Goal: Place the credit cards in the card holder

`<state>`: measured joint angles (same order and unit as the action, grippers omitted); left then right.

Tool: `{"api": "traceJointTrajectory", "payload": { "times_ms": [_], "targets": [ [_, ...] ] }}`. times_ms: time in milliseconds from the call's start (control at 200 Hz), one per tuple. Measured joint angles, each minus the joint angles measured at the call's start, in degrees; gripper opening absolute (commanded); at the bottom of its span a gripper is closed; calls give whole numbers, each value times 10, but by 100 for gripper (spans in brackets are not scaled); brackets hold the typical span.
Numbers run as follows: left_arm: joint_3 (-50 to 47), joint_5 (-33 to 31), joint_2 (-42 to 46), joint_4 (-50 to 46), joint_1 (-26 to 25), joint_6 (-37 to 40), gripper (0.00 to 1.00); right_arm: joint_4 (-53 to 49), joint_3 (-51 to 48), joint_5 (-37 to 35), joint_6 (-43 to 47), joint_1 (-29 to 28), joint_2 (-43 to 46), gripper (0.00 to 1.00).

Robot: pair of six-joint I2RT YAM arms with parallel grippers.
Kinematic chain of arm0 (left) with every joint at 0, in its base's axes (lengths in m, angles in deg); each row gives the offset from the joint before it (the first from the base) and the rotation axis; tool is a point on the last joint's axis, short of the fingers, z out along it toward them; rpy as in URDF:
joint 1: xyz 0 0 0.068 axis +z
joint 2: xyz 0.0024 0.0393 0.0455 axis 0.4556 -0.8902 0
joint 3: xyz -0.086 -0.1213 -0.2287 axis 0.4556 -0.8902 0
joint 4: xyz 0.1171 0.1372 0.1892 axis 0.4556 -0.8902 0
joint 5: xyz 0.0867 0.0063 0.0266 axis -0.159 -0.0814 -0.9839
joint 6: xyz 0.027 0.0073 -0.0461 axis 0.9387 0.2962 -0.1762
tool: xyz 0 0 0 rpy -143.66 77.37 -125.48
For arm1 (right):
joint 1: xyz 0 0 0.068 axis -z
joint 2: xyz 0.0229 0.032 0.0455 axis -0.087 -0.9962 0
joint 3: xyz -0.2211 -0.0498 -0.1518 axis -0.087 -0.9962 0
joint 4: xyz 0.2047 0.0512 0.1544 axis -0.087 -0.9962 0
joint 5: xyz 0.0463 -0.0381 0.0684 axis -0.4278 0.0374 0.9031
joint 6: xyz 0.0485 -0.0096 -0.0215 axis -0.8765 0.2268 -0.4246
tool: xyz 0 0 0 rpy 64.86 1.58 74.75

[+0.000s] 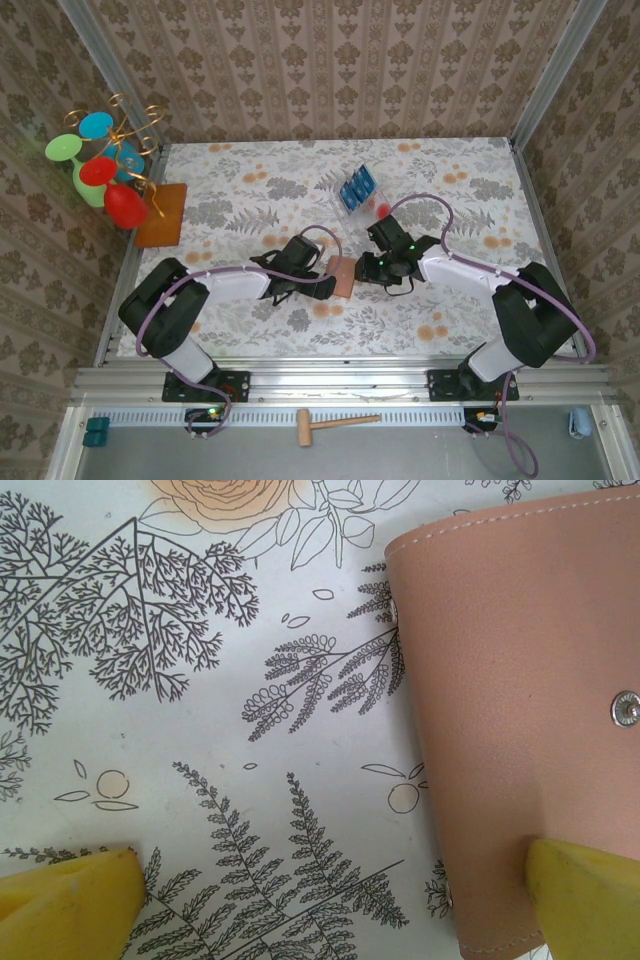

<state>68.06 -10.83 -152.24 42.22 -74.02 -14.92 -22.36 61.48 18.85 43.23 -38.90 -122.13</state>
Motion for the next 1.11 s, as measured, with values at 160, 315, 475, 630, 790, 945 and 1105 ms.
{"api": "traceJointTrajectory", "payload": {
  "times_ms": [160, 315, 475, 630, 790, 945, 1105],
  "targets": [
    [0, 0, 0, 1, 0, 0, 100, 0, 2, 0, 1, -1, -8, 13],
    [-1, 0, 0, 2, 0, 0, 100, 0, 2, -4, 1, -1, -11, 4],
    [-1, 0, 0, 3, 0, 0, 100, -1, 2, -6, 2, -1, -11, 0],
    [-1, 0, 0, 3, 0, 0, 100, -1, 2, -6, 2, -1, -11, 1],
    [-1, 0, 0, 3, 0, 0, 100, -1, 4, -6, 2, -1, -11, 0],
    [-1, 0, 0, 3, 0, -1, 100, 2, 7, -3, 2, -1, -11, 0],
    [-1, 0, 0, 3, 0, -2, 100, 21, 7, 21, 2, -1, -11, 0]
  ]
}}
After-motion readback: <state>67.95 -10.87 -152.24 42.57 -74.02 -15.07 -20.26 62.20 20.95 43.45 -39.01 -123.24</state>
